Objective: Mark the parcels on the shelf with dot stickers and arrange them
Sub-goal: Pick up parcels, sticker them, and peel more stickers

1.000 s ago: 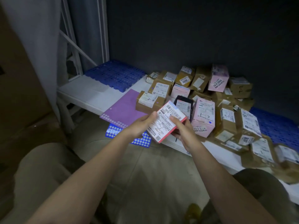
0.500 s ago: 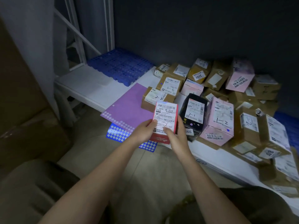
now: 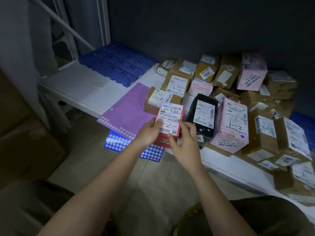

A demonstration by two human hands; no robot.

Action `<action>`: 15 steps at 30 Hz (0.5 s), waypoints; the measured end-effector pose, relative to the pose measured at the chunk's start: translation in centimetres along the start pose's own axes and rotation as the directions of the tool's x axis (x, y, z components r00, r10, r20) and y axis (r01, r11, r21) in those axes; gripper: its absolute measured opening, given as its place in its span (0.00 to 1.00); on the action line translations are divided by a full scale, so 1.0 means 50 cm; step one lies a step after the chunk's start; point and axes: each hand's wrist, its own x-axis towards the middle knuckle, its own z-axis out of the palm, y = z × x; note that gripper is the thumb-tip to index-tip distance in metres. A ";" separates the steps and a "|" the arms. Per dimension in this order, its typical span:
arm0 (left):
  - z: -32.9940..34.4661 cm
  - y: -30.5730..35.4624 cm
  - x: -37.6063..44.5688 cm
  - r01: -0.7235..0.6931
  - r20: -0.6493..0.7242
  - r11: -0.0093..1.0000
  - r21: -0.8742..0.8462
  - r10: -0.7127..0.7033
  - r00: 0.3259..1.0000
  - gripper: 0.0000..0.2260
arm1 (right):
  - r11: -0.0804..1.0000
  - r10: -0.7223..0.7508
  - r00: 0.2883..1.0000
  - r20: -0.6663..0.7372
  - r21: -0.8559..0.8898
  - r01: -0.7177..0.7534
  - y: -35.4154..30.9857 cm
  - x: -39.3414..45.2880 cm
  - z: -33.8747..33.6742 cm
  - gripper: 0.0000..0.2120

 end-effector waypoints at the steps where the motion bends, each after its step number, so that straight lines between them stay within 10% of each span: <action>1: -0.004 0.006 -0.008 -0.013 -0.020 0.999 -0.029 0.013 1.000 0.25 | 0.997 -0.054 0.995 -0.079 -0.065 0.049 -0.006 -0.001 0.000 0.24; 15: -0.075 -0.147 -0.056 0.089 -0.462 0.994 0.068 -0.047 0.885 0.10 | 0.902 -0.190 0.969 -0.156 -0.419 0.110 -0.015 -0.037 0.015 0.25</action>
